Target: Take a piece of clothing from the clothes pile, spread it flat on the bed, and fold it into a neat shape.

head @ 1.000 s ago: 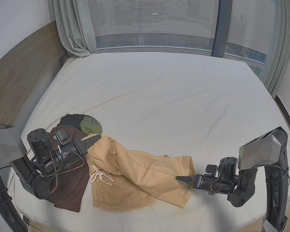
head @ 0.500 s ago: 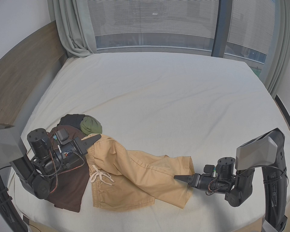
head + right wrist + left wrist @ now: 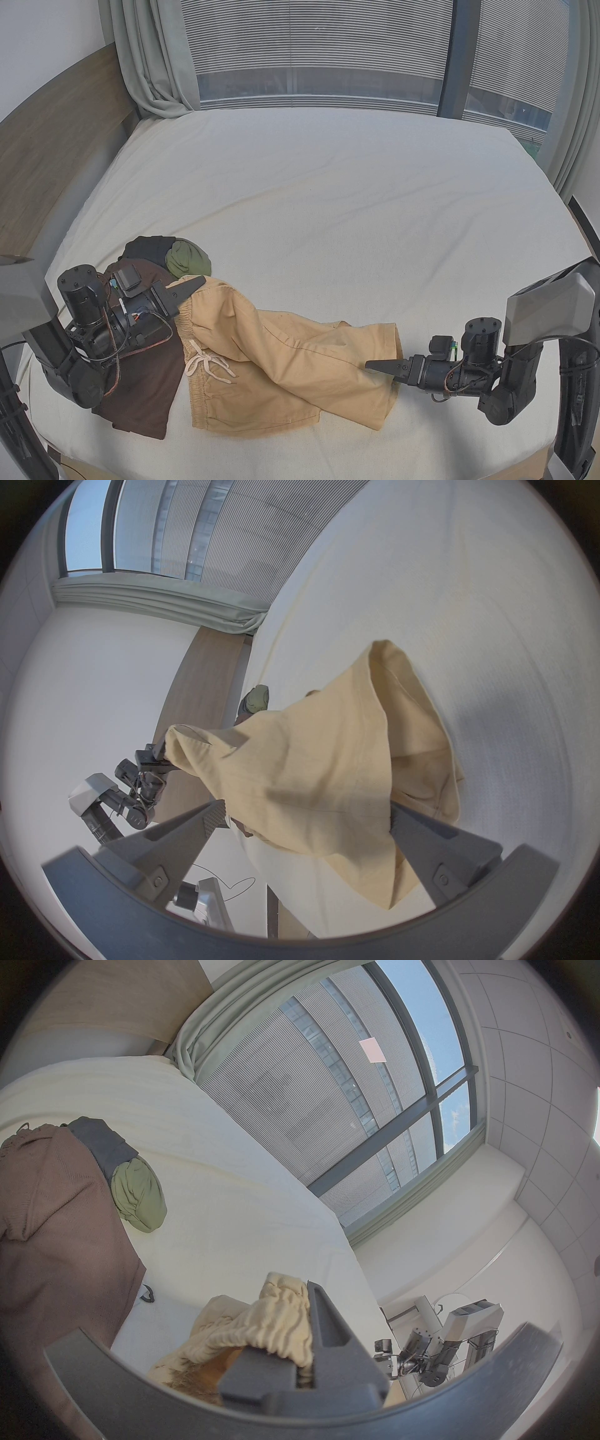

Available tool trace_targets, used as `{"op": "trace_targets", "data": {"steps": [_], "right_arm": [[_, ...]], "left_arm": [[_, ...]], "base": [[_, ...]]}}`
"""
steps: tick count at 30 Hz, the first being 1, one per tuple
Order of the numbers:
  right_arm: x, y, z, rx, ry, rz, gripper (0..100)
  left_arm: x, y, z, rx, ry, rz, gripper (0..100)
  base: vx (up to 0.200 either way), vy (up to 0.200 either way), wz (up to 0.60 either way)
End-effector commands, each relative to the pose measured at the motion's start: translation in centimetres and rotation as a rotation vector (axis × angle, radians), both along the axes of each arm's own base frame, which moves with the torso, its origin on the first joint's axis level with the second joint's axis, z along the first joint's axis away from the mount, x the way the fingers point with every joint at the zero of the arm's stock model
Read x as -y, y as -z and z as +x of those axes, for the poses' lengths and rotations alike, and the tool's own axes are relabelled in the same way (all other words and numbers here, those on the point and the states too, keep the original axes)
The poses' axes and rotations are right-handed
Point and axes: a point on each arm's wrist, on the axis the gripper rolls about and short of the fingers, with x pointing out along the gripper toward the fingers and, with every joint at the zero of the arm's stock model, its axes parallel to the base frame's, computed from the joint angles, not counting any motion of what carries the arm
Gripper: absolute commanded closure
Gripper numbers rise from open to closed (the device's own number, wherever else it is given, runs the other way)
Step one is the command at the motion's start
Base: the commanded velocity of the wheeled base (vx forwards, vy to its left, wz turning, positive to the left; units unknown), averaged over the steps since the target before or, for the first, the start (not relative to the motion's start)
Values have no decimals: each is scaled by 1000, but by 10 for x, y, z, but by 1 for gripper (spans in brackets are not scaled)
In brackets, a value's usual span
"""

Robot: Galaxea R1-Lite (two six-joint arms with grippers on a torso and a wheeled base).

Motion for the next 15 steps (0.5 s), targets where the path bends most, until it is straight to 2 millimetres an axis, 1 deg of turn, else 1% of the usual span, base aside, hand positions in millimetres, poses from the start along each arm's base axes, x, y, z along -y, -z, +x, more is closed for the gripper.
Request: {"op": "trace_targets", "data": {"steps": [1,6,9,12,15], "right_arm": [[1,-20,-4,47,-7,19,0],[3,-29,-11,53,-36,35,0],[1,-30,-12,53,-51,39,0],[-1,-24,-9,45,-55,36,0],[-3,-3,-2,12,-56,16,0]], "left_arm": [[0,2,1,-4,-1,0,100],[0,2,1,-7,0,1,100],[0,2,1,-7,-1,1,100],[0,2,1,-5,0,0,100],[0,2,1,-7,2,1,100]], "base": [[0,0,0],[0,0,0],[0,0,0],[0,0,0],[0,0,0]]}}
